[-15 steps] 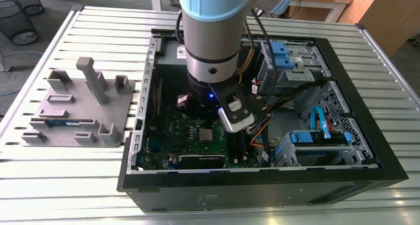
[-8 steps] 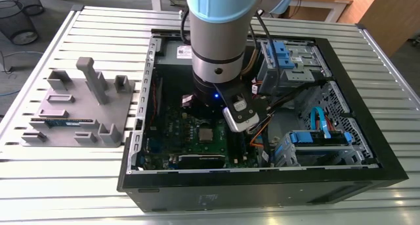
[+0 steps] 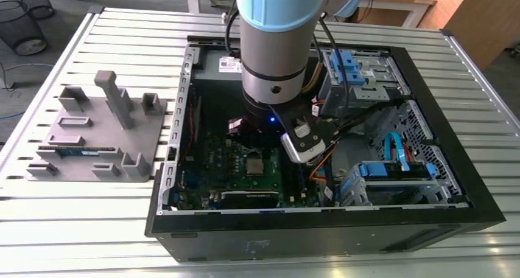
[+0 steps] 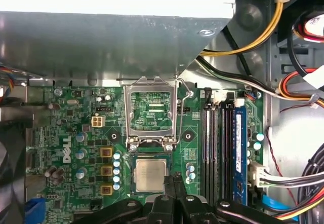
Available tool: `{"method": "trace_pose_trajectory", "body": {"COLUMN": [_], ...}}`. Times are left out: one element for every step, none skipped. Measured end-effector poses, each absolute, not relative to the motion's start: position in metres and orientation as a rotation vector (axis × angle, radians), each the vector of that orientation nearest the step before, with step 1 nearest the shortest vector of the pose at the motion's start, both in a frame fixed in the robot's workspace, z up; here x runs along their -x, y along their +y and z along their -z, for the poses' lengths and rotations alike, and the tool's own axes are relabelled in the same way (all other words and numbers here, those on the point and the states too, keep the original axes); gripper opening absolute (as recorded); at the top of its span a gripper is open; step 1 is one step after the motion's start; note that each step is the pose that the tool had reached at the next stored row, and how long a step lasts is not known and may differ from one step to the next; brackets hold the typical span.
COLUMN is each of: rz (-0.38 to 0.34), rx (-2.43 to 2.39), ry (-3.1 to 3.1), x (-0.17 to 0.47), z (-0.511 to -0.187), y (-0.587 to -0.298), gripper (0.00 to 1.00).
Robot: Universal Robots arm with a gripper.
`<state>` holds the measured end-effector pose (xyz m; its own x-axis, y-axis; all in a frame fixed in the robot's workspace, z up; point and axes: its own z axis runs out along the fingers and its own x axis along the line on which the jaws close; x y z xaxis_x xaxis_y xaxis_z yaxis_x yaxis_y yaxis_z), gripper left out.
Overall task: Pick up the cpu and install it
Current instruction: 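Close the cpu cover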
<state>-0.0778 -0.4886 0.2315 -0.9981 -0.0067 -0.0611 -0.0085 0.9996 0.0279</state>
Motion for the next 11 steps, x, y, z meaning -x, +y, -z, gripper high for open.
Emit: {"method": "trace_pose_trajectory", "body": {"rz": [-0.044,-0.044,-0.044,-0.045,-0.045,-0.046,-0.046,-0.047,-0.048,-0.049,-0.05], "rx": [0.022,0.032,0.043,0.056,0.071,0.089,0.111,0.136,0.164,0.192,0.219], "ry": [3.08,3.08,3.08,3.08,3.08,3.08,3.079,3.078,3.077,3.076,3.074], "x": [0.0776,0.0773,0.0771,0.0769,0.0767,0.0767,0.0766,0.0766,0.0766,0.0766,0.0766], "z": [-0.2312,-0.2308,-0.2304,-0.23,-0.2296,-0.2292,-0.2288,-0.2283,-0.2279,-0.2275,-0.2272], "y": [-0.4886,-0.4886,-0.4886,-0.4886,-0.4886,-0.4886,-0.4886,-0.4886,-0.4886,-0.4886,-0.4886], "gripper": [0.11,0.11,0.11,0.11,0.11,0.11,0.11,0.11,0.11,0.11,0.11]}}
